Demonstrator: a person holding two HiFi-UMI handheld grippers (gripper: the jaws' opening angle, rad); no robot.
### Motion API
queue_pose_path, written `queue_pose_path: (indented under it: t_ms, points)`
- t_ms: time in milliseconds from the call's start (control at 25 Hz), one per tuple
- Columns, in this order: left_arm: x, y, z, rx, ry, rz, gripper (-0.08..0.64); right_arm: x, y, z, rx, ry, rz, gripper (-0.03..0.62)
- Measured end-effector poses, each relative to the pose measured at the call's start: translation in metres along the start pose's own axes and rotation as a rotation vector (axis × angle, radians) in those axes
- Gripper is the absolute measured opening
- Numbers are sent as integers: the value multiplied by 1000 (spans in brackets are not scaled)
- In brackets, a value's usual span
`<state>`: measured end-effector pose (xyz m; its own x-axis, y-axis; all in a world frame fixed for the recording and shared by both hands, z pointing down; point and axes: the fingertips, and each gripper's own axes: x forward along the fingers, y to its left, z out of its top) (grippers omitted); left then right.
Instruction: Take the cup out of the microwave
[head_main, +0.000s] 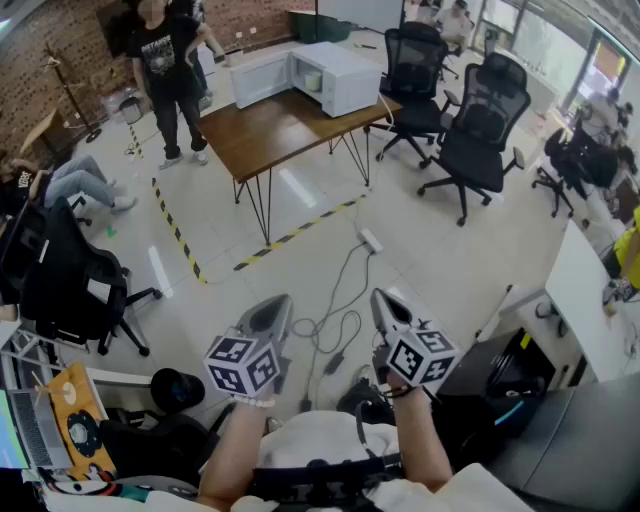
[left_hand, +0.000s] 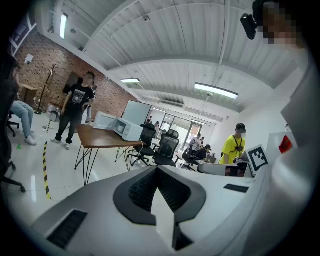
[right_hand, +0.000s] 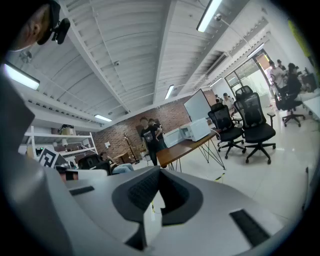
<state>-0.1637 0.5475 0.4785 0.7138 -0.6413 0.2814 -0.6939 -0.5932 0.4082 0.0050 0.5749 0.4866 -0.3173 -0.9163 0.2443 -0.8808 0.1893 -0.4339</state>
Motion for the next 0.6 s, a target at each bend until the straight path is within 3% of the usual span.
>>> queue_pose_path:
  t_ms: [280,600]
  points:
    - [85,-39,15,14,-17,5,3,21,-63,55,-23,-12,63,5]
    - [150,-74,25,14,-40,86,3,34,-132,93,-11,25,141,5]
